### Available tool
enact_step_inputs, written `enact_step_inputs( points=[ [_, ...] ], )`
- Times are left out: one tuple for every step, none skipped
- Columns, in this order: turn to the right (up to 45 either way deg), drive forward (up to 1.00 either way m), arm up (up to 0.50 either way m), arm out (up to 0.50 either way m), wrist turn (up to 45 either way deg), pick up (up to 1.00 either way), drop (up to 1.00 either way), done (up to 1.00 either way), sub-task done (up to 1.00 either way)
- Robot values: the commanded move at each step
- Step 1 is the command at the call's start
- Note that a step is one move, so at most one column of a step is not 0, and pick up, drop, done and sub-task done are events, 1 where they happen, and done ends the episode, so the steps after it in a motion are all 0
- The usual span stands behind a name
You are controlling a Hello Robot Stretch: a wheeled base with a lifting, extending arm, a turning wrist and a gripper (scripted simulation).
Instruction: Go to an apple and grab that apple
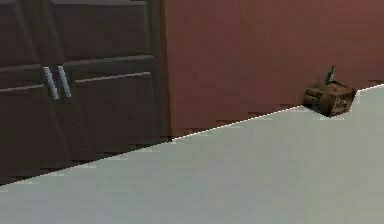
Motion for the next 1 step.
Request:
enact_step_inputs(
  points=[
    [0.0,0.10,0.00,0.00,0.0,0.00,0.00,0.00,0.00]
  ],
)
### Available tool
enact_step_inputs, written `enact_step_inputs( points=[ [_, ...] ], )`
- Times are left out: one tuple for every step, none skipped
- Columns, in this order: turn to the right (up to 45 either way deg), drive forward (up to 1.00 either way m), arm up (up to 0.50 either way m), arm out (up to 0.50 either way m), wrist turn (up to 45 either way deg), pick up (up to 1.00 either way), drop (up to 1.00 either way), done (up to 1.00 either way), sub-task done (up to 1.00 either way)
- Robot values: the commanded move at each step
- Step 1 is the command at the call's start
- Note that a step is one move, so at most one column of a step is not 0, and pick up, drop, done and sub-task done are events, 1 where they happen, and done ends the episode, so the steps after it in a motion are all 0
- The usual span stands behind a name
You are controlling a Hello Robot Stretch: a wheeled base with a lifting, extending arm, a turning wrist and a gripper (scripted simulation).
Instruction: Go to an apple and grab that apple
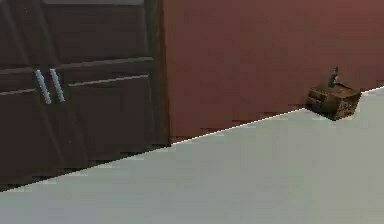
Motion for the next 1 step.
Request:
enact_step_inputs(
  points=[
    [45.0,0.00,0.00,0.00,0.0,0.00,0.00,0.00,0.00]
  ],
)
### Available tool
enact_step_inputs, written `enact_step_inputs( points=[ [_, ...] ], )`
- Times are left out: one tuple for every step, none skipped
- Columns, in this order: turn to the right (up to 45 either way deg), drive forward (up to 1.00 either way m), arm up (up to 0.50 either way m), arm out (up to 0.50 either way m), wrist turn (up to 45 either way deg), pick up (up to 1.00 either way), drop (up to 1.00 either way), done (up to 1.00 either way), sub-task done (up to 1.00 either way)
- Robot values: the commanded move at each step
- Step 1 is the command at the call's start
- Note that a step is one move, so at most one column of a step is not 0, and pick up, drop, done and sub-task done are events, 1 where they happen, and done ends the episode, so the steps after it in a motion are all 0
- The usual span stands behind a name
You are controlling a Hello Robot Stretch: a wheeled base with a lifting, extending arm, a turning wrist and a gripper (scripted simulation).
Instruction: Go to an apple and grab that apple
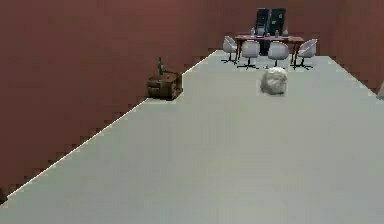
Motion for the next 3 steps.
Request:
enact_step_inputs(
  points=[
    [45.0,0.00,0.00,0.00,0.0,0.00,0.00,0.00,0.00],
    [18.0,0.00,0.00,0.00,0.0,0.00,0.00,0.00,0.00],
    [0.0,0.00,0.50,0.00,0.0,0.00,0.00,0.00,0.00]
  ],
)
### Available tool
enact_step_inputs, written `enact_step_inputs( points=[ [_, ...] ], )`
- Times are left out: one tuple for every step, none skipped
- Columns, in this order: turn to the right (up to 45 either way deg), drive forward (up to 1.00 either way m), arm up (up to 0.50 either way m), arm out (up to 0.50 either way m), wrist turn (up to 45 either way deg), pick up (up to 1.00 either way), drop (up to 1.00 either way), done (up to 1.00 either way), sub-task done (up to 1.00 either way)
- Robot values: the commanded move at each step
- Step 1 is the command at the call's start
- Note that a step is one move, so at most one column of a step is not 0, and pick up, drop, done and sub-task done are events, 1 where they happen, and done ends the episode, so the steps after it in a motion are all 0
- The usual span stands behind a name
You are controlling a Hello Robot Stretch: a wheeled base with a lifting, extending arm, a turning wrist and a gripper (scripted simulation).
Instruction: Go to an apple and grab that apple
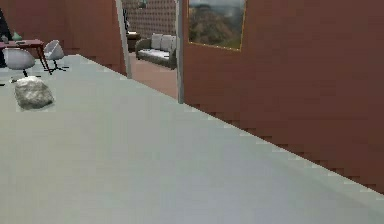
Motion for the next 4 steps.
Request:
enact_step_inputs(
  points=[
    [0.0,0.00,0.38,0.00,0.0,0.00,0.00,0.00,0.00],
    [0.0,0.00,0.00,0.32,0.0,0.00,0.00,0.00,0.00],
    [0.0,0.00,0.00,0.00,45.0,0.00,0.00,0.00,0.00],
    [0.0,0.00,0.00,0.00,45.0,0.00,0.00,0.00,0.00]
  ],
)
